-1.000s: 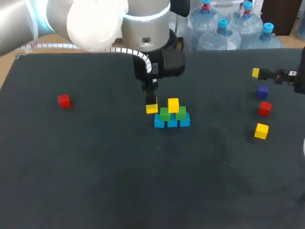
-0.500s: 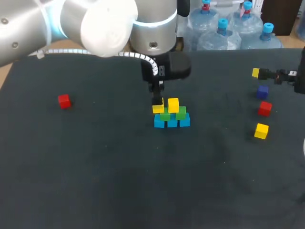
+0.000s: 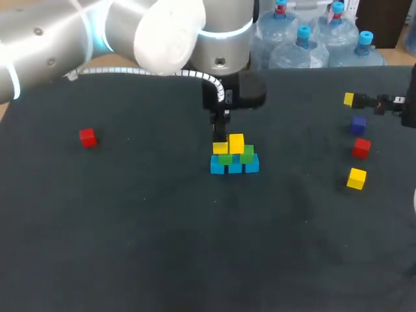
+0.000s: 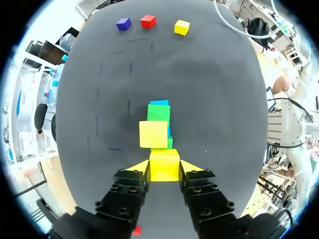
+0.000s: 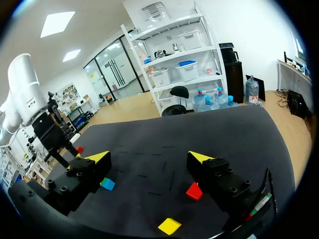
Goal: Place the blue cubes, place green cubes on the blue cubes, place the yellow cubes on the green cubes, then place the red cubes on the yellow cubes, and place purple cube on the red cubes.
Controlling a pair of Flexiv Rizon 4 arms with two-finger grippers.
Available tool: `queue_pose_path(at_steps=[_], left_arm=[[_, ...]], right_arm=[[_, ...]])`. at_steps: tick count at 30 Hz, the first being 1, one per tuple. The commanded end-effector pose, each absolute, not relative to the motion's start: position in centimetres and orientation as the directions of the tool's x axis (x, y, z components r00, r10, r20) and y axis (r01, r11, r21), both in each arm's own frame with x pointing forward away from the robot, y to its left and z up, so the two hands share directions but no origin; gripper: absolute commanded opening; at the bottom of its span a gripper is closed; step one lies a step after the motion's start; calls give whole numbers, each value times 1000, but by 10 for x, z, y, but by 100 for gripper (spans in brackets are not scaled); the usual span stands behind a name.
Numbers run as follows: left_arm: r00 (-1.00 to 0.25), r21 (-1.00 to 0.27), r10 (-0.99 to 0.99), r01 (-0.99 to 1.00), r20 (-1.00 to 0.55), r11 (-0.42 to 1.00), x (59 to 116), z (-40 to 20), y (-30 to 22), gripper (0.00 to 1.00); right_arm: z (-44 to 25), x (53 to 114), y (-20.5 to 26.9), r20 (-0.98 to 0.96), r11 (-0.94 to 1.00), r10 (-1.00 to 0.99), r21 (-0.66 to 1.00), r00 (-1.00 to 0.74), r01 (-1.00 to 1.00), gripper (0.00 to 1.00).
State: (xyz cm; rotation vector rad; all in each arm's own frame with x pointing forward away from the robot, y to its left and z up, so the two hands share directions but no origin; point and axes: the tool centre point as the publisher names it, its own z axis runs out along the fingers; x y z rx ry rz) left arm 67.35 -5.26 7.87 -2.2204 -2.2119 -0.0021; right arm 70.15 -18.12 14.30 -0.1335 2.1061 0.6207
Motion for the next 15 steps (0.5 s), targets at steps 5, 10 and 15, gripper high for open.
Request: queue_pose_path(at_steps=[5,10,15], left_arm=[[2,-21,1000,1000,13,-2,685,75,-54,0],[-4,-20,1000,1000,16,4,687,76,-52,0],[-8,-24,1000,1000,21,9,688,72,-50,0]], right_arm=[[144,701,-182,-800,867,136,382,-584,-322,100],[144,701,-182,-800,867,136,382,-584,-322,100],[144,701,-182,-800,867,136,382,-584,-322,100]])
